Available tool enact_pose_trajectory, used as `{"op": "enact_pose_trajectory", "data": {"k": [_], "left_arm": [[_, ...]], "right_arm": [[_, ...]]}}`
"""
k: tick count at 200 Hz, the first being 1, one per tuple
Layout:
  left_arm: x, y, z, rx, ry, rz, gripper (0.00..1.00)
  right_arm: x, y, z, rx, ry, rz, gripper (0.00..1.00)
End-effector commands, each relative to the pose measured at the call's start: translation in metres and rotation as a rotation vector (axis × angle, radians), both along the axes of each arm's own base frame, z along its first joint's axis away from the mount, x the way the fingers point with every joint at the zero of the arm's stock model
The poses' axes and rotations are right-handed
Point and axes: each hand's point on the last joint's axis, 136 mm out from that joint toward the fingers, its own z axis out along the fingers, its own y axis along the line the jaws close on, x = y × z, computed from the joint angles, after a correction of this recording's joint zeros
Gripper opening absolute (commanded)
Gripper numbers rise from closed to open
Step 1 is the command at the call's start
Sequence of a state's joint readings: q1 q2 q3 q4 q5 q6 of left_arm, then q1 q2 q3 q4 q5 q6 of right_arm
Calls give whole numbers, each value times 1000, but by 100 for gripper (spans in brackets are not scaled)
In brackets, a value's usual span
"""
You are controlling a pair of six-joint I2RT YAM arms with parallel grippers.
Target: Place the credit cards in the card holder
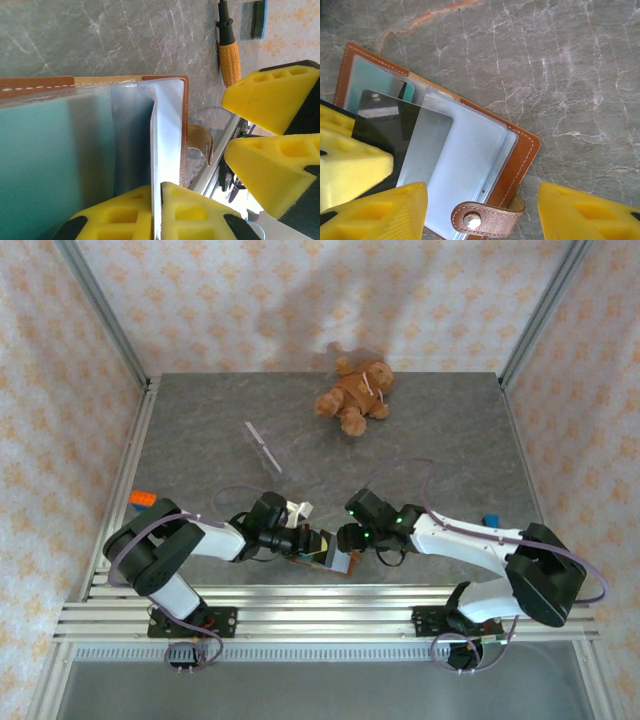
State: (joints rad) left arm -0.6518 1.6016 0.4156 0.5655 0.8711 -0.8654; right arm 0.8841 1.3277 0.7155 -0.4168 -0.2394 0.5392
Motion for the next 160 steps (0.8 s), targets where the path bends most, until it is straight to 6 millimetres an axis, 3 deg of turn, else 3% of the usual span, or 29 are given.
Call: {"op": "enact_pose_trajectory", "data": {"k": [1,25,55,95,109,138,160], "left_arm": [[6,0,1,9,-31,31,17],[4,13,-4,144,-53,9,27],[5,27,4,262,-100,-12,41],[9,31,2,311,-102,-13,45],[11,32,1,323,-105,-8,42],[11,30,-2,318,-96,-8,21],[12,28,-2,295,-93,6,11]], "right_arm": [[11,1,15,37,-54,-39,61],[12,-2,16,36,-60,-45,61],[14,-3,17,37,-65,-45,61],[13,-2,16,36,-63,-35,61],[13,-3,16,33,-62,-32,61],[12,-2,16,33,-60,-27,60],[11,-2,15,40,-56,-29,60]]}}
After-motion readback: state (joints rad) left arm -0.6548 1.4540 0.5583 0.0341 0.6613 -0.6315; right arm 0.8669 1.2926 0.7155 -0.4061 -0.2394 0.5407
